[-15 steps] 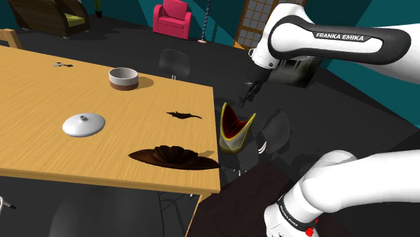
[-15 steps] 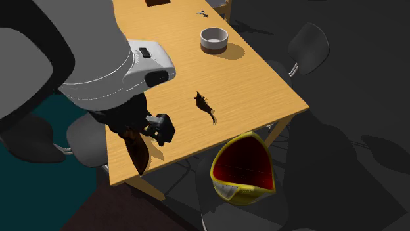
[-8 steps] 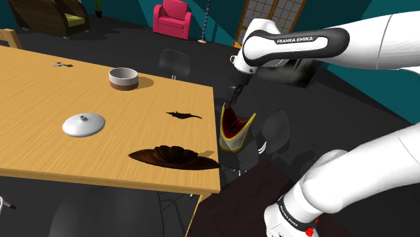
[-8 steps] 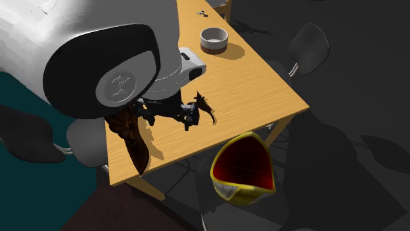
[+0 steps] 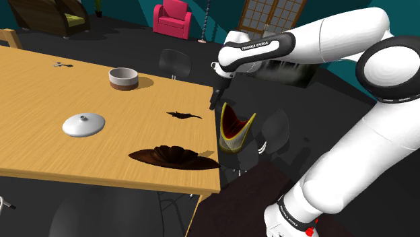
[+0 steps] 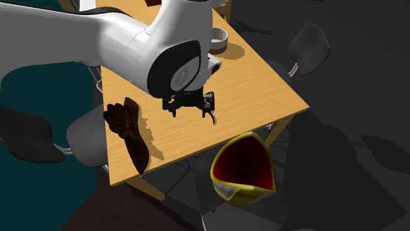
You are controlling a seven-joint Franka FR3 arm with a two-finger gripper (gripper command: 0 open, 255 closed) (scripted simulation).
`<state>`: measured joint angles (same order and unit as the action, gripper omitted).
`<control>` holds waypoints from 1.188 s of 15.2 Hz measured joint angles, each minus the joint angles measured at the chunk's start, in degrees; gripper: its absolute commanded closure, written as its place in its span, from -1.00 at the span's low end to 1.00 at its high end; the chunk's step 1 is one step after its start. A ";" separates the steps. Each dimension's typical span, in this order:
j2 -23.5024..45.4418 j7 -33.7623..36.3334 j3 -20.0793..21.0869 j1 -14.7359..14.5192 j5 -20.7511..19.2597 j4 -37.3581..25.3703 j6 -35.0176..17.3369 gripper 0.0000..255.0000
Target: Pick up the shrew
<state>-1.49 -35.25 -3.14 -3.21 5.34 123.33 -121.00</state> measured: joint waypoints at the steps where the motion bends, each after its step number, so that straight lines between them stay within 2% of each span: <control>1: 2.18 -1.17 0.08 -0.12 0.24 -1.35 -0.73 -1.00; 8: 18.06 -8.54 1.38 -0.48 1.33 -14.76 -2.58 -1.00; 16: 37.07 -15.27 3.54 -0.60 0.69 -35.36 -0.35 -1.00; 18: 39.58 -15.59 3.81 -0.88 0.54 -37.78 -0.33 -1.00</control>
<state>38.09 -50.84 0.66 -4.09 5.87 85.54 -121.33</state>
